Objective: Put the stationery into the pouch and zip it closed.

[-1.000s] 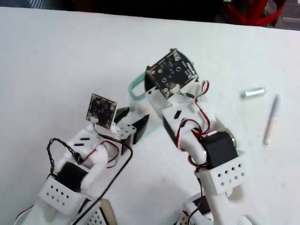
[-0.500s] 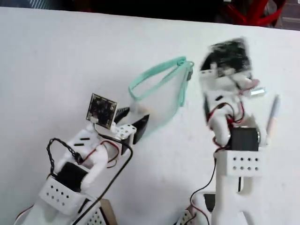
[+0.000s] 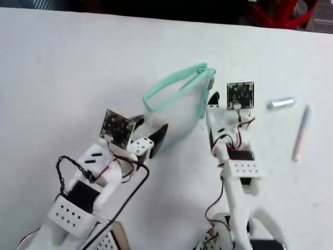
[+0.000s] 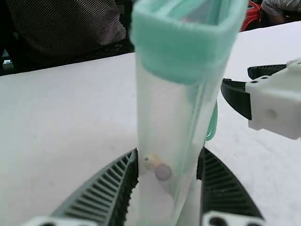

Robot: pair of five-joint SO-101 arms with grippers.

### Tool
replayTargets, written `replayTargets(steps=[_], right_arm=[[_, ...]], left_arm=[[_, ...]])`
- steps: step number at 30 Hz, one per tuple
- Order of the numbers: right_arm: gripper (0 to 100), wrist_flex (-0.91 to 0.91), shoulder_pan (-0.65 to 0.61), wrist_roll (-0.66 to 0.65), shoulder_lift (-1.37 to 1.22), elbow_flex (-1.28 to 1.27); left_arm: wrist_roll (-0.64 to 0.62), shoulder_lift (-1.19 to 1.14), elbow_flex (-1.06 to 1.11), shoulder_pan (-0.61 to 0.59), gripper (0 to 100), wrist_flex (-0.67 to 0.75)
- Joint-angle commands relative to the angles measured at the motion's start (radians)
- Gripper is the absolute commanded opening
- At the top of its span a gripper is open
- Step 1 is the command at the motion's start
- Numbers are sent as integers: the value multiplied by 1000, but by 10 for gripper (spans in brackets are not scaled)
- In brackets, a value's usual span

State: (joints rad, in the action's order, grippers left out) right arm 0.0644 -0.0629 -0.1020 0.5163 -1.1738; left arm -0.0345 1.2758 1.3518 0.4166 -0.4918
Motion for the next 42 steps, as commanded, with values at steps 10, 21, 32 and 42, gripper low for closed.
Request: replayTargets(steps=[10, 21, 32, 42], right_arm=[[170, -124, 199, -9, -562, 560], [207, -616, 447, 216, -1038, 1378], [212, -808, 506, 81, -1425, 1955], [212, -914, 535, 75, -1747, 2326]], left_arm=[[2, 5, -29, 12, 207, -9], [0, 5, -31, 12, 207, -9], [0, 5, -28, 18, 210, -6], [0, 5, -28, 18, 210, -6]])
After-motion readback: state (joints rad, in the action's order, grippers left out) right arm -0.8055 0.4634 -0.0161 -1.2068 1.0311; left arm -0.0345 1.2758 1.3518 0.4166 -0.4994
